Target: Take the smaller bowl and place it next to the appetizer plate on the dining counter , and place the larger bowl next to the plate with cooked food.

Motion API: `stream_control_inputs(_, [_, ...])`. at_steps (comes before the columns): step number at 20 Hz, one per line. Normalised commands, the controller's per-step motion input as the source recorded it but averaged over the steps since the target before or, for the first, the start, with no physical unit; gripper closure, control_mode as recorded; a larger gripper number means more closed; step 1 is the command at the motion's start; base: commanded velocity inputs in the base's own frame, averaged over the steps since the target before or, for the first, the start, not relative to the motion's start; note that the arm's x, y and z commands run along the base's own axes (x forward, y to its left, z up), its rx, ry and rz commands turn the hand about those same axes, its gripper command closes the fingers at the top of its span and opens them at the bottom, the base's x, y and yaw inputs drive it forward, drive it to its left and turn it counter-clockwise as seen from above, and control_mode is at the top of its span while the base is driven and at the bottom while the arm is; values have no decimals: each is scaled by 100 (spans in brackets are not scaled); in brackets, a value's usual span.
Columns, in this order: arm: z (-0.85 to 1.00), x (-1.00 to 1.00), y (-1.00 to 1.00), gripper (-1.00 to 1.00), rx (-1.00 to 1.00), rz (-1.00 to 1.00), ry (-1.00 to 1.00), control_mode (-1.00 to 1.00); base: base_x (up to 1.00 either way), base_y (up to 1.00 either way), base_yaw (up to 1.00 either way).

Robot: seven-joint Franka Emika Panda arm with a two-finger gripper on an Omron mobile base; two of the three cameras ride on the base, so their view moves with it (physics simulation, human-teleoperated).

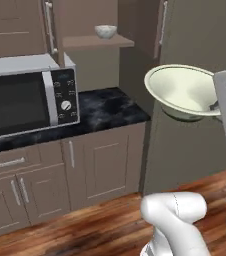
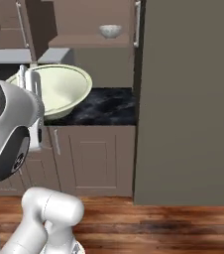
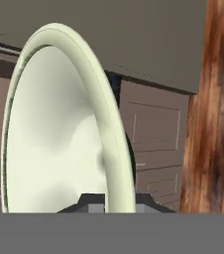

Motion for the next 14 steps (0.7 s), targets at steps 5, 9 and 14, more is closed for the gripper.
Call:
stream_control_inputs(5, [0,0,0,100,0,0,0,100,0,0,-100])
stream_control_inputs(9, [0,0,0,100,0,0,0,100,-2,64,-77])
stream_control_inputs(14, [0,0,0,100,0,0,0,100,0,100,-50])
